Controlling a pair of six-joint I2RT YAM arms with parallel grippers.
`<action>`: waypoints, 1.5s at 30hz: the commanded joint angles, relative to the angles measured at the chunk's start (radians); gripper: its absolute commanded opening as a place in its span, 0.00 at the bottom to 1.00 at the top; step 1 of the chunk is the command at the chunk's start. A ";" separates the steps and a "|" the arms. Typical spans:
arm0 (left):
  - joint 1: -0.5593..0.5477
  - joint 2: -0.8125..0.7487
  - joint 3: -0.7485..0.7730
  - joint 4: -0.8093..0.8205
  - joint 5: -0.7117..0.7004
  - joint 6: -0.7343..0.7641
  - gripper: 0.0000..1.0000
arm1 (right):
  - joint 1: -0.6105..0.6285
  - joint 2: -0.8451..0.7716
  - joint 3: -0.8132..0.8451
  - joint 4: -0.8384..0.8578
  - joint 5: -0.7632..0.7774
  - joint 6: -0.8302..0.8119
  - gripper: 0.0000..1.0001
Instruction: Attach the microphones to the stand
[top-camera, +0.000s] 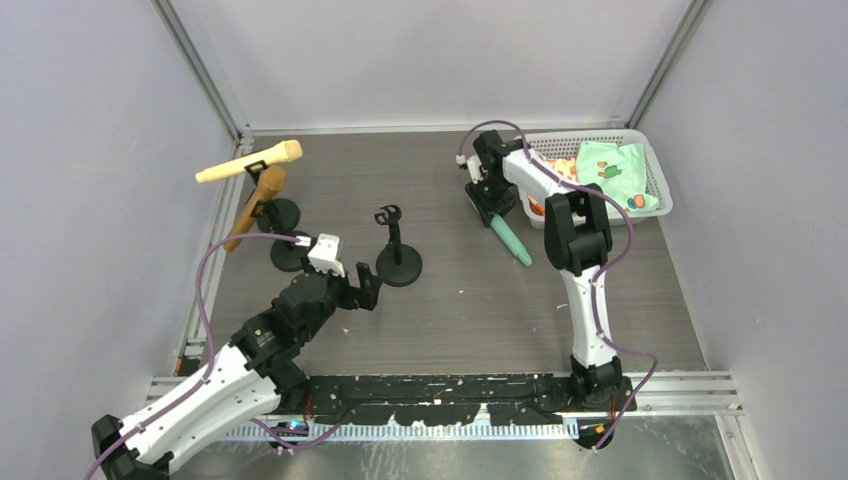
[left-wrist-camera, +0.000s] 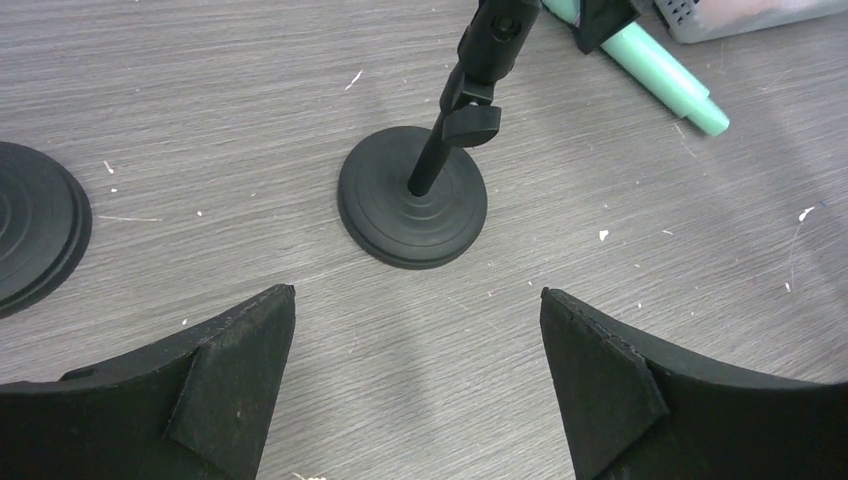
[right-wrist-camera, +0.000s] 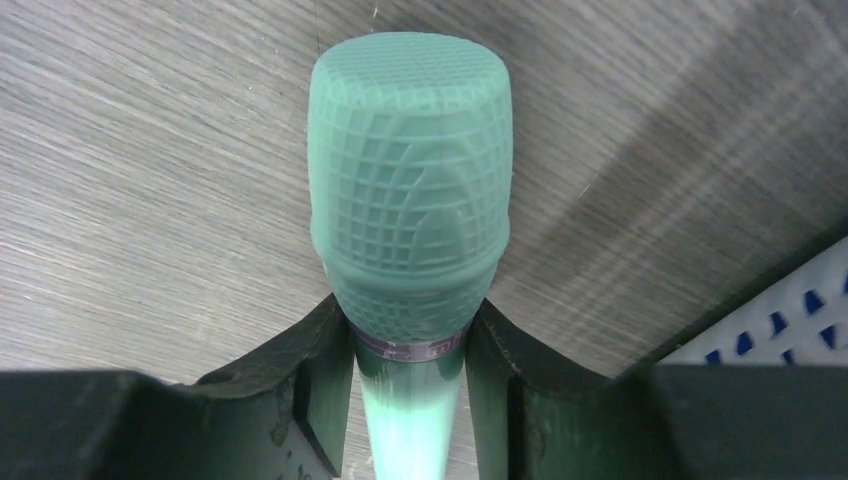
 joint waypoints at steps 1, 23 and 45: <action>0.004 -0.034 0.056 -0.033 -0.010 -0.018 0.93 | 0.017 -0.085 -0.108 0.086 -0.046 0.157 0.39; 0.004 -0.091 0.088 -0.120 -0.007 -0.080 0.94 | 0.149 -0.235 -0.479 0.324 0.106 0.516 0.60; 0.004 0.009 0.297 -0.131 0.100 -0.031 1.00 | 0.186 -0.799 -0.757 0.637 0.211 0.572 0.03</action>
